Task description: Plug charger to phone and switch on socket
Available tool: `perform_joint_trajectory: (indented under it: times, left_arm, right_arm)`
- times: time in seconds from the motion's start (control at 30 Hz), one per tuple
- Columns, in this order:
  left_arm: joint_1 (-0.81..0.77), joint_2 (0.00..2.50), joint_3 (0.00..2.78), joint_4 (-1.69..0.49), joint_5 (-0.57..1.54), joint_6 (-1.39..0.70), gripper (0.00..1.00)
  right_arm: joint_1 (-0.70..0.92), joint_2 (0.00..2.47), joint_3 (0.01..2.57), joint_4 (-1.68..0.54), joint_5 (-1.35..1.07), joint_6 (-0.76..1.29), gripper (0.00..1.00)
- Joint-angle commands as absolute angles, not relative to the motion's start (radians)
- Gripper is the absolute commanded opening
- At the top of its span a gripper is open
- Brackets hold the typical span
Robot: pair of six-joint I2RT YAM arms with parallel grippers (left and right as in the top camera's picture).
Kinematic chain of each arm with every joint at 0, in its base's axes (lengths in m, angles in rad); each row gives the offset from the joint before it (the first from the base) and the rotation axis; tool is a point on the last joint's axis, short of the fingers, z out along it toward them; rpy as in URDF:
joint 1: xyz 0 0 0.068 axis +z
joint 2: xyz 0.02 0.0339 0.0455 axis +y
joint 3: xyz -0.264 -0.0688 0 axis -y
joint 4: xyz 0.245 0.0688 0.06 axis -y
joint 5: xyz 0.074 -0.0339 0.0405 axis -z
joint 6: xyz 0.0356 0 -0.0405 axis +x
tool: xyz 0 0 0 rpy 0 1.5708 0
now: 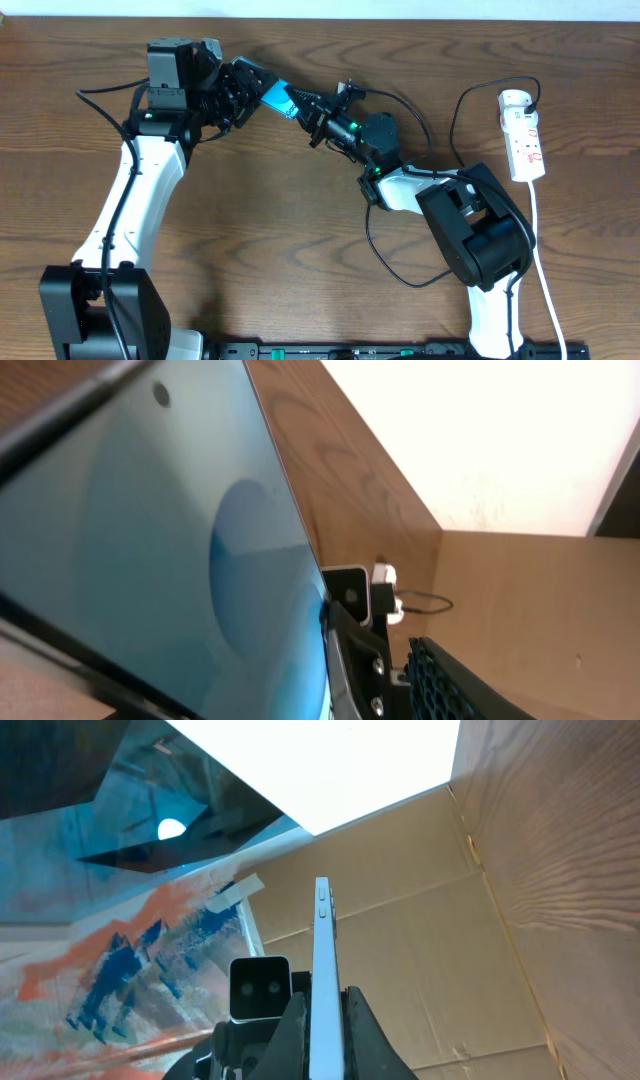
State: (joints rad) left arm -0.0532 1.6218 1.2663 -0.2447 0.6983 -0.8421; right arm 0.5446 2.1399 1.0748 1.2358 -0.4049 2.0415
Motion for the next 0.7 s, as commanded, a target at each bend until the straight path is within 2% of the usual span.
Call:
perform_joint_trajectory:
  times: [0.0,0.27,0.4,0.67]
  left_arm:
    - [-0.065,1.62,1.269,-0.222,0.636,-0.846,0.56]
    - [-0.071,1.62,1.269,-0.169,0.627,-0.874,0.55]
    - [-0.075,1.62,1.269,-0.169,0.616,-0.875,0.47]
    - [-0.076,1.62,1.269,-0.162,0.617,-0.897,0.41]
  right_arm:
    - [0.56,2.14,1.092,1.254,-0.386,2.049,0.01]
    - [0.59,2.14,1.092,1.253,-0.347,2.049,0.01]
    - [0.604,2.14,1.092,1.257,-0.331,2.049,0.01]
    - [0.633,2.14,1.092,1.278,-0.265,2.049,0.01]
